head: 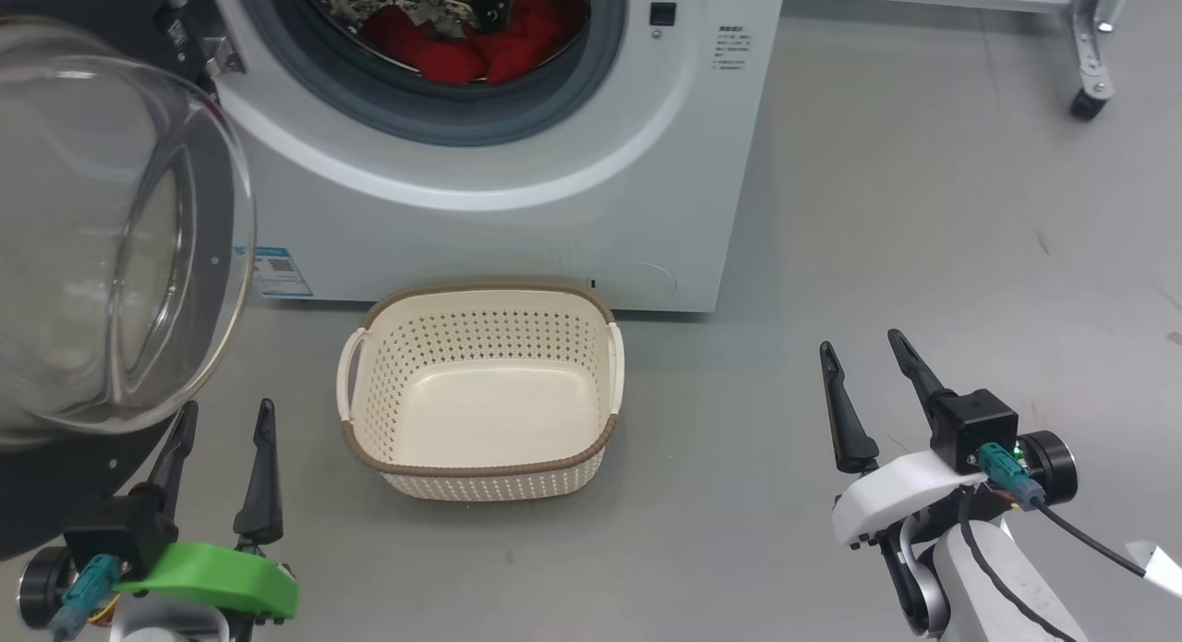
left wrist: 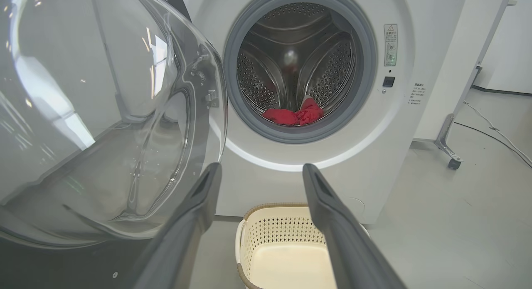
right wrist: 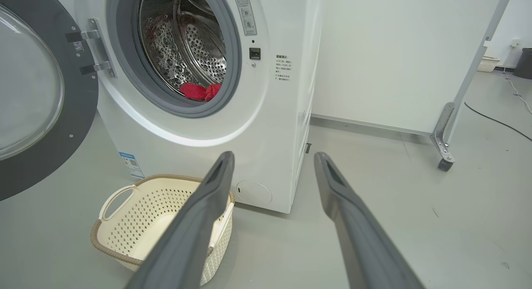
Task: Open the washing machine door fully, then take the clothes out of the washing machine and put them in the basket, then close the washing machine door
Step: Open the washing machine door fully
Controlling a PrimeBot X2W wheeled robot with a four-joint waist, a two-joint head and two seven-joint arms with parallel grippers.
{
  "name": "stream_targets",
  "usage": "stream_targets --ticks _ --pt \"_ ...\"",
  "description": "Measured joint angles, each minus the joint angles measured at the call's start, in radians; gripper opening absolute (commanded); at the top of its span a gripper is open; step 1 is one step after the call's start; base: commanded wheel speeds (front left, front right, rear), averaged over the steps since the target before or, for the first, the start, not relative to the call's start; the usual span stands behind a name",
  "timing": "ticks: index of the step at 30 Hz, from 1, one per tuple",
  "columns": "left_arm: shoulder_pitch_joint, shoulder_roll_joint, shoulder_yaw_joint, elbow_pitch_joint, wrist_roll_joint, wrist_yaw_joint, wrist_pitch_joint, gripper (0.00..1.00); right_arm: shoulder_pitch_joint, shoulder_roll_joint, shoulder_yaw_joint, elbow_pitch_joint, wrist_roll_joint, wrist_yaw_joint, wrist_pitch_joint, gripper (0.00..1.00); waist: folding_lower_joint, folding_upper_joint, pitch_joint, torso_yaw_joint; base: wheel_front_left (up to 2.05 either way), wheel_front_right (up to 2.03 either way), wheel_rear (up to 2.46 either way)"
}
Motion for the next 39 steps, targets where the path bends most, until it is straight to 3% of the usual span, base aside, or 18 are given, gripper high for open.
stream_targets --ticks 15,39 --pt "0.099 -0.024 0.048 -0.047 0.036 0.001 0.000 1.00 0.067 0.004 -0.017 -0.067 0.000 0.001 0.000 1.00 0.0000 0.0000 -0.026 -0.164 0.00 0.00 0.00" --pt "0.124 -0.038 0.049 -0.082 0.063 0.000 0.000 1.00 0.096 0.007 -0.035 -0.112 -0.018 -0.001 0.000 1.00 0.0000 0.0000 -0.031 -0.150 0.00 0.00 0.00"
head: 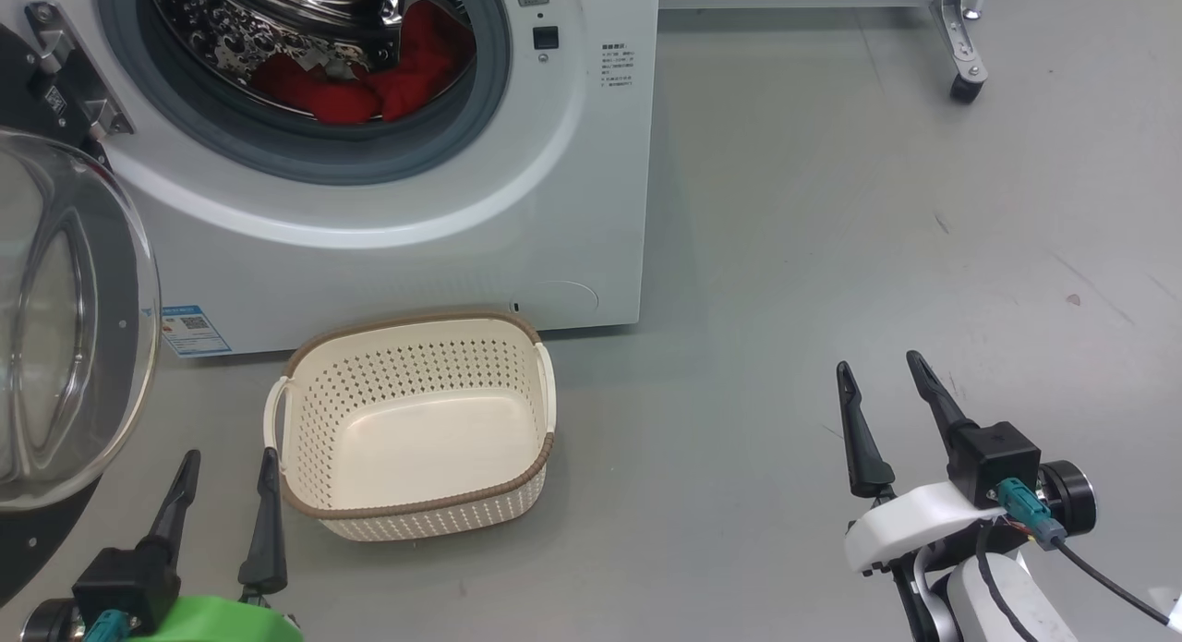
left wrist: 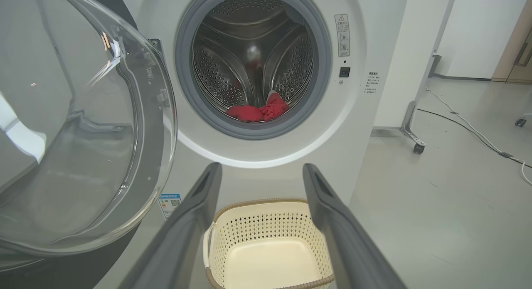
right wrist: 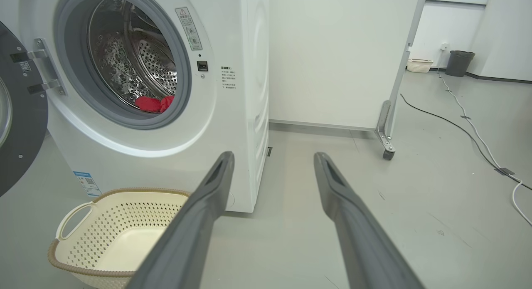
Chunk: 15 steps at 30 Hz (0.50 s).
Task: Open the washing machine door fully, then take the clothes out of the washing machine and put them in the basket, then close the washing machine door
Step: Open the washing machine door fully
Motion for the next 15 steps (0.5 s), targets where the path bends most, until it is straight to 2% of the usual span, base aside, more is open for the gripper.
stream_targets --ticks 15 --pt "0.005 -0.001 0.001 0.002 0.018 -0.002 0.000 1.00 0.005 0.003 -0.005 -0.001 -0.004 0.000 0.000 1.00 0.0000 0.0000 0.001 0.012 0.13 -0.13 0.00"
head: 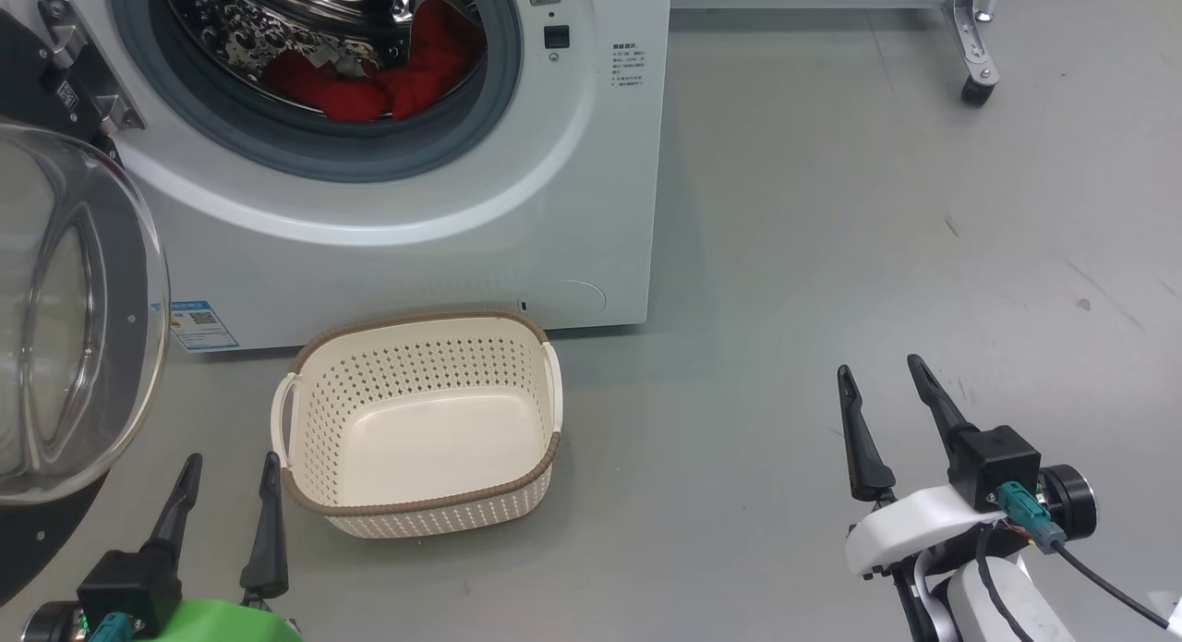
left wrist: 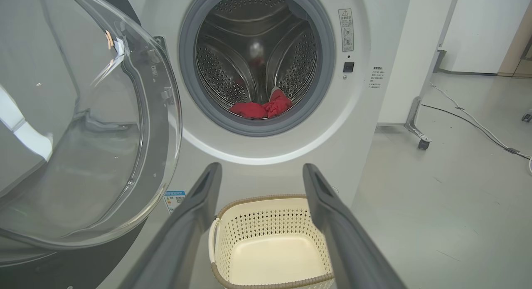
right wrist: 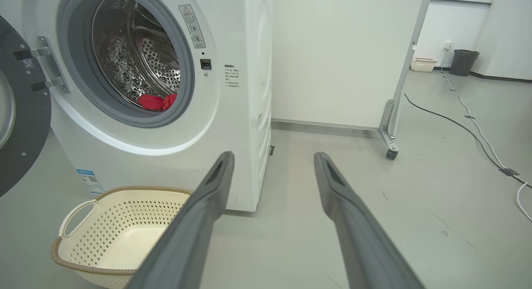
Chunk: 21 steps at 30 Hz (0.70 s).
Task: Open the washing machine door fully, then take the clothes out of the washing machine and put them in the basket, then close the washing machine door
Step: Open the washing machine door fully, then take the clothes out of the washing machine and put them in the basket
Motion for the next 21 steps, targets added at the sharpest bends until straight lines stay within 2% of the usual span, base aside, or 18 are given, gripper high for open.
stream_targets --ticks 10,21 --pt "0.000 -0.001 0.011 -0.001 0.000 0.000 0.000 1.00 0.012 0.001 0.000 -0.001 -0.003 0.000 0.000 1.00 0.0000 0.0000 0.010 0.011 0.59 -0.59 0.00" --pt "0.000 -0.002 0.026 0.001 0.000 0.000 0.000 1.00 0.012 0.001 -0.001 0.000 -0.003 0.003 0.000 1.00 0.0000 0.0000 0.018 0.019 0.97 -0.97 0.00"
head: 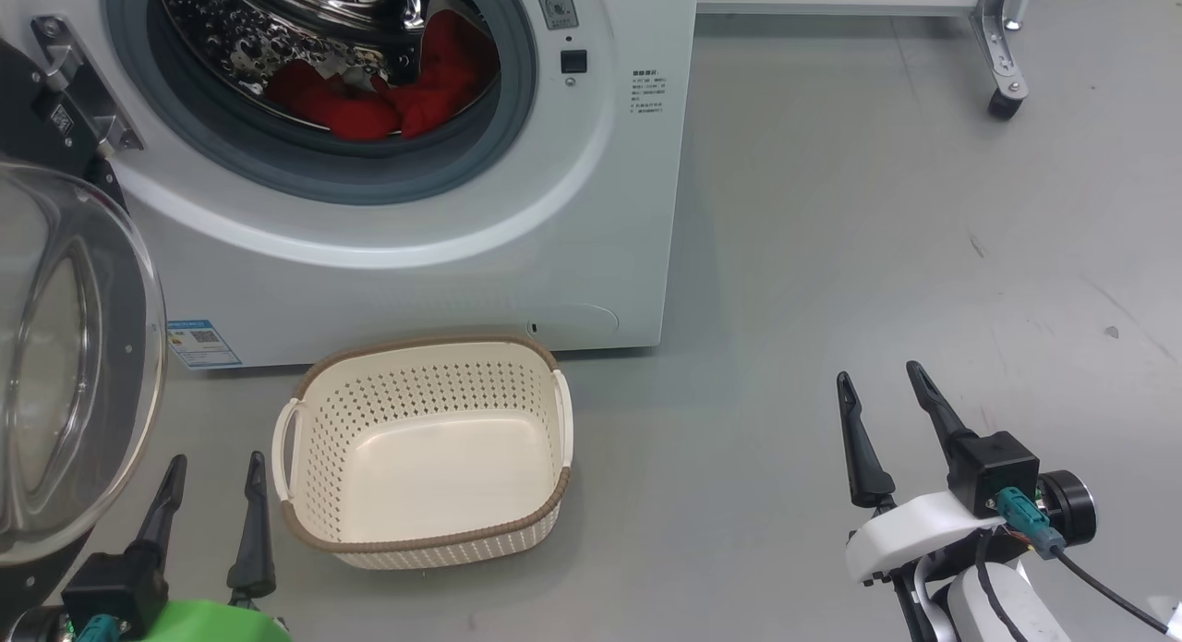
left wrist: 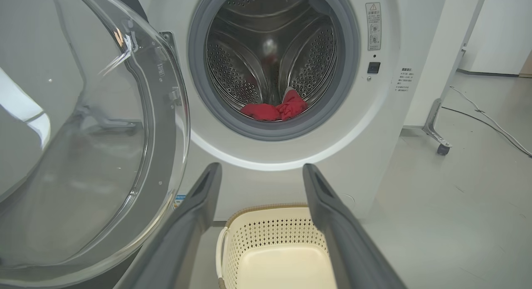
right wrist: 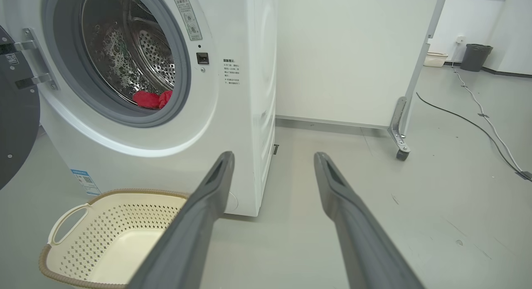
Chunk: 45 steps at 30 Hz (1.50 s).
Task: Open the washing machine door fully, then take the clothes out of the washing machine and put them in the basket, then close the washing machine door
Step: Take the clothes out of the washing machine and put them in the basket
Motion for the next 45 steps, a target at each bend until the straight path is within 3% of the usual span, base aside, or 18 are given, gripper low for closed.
stream_targets --ticks 22,45 --pt "-0.005 -0.003 0.009 -0.030 0.000 0.006 0.000 1.00 0.000 0.000 0.005 0.004 -0.003 0.001 0.000 1.00 0.0000 0.0000 0.001 0.005 1.06 -1.06 0.00" --pt "0.005 -0.004 -0.032 -0.009 -0.046 -0.004 0.000 1.00 0.004 0.001 0.011 0.013 -0.003 0.011 0.000 1.00 0.0000 0.0000 -0.007 0.002 0.23 -0.23 0.00"
